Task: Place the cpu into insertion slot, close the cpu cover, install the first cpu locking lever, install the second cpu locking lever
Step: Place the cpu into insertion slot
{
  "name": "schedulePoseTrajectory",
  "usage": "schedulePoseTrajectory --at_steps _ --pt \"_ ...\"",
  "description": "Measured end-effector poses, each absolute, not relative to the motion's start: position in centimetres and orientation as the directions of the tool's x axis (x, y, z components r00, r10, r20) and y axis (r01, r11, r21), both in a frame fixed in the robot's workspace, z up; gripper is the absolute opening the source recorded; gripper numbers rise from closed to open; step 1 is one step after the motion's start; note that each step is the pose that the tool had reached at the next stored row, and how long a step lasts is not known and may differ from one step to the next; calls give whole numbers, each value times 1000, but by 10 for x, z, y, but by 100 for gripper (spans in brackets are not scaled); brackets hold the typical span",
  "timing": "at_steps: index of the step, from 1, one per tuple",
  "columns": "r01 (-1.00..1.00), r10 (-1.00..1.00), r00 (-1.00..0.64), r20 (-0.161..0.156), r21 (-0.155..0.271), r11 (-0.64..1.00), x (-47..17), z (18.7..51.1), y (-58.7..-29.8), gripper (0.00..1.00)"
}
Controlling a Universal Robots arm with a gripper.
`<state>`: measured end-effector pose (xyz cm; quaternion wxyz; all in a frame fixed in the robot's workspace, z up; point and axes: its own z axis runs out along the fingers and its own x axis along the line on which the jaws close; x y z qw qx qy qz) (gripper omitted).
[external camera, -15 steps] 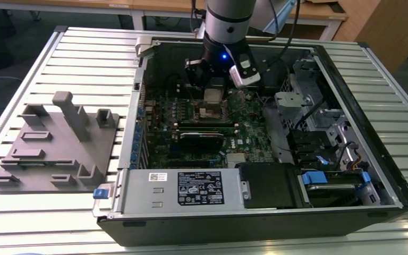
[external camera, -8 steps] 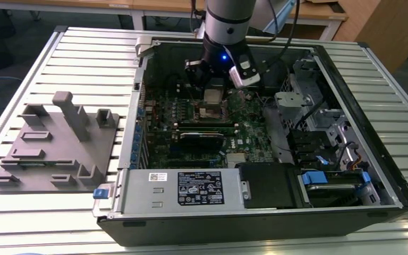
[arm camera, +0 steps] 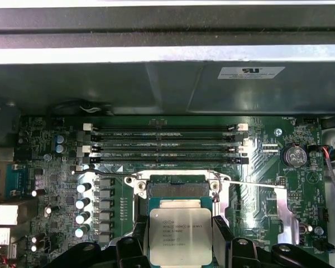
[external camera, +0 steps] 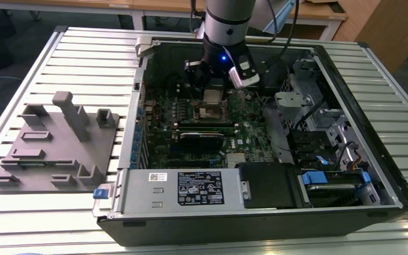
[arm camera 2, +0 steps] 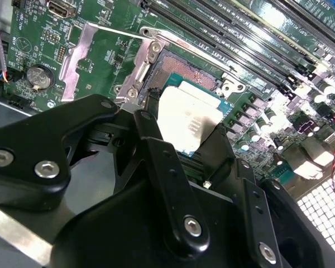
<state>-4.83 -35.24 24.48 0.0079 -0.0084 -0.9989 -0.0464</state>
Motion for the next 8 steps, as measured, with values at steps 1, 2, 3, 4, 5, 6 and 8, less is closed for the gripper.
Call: schedulePoseTrajectory --at_steps 1,2,3,4,5,6,8 --pt "18 16 -1000 17 92 996 -48 245 -352 54" --pt "18 16 -1000 17 92 996 -48 245 -352 54" --pt "18 16 -1000 17 92 996 -48 245 -352 54" --pt "18 16 -1000 17 92 996 -48 245 -351 54" --pt "18 16 -1000 17 92 996 -48 245 -351 54" --pt "18 16 -1000 17 93 996 -48 244 -351 54" --pt "18 16 -1000 17 93 996 -48 244 -351 54"
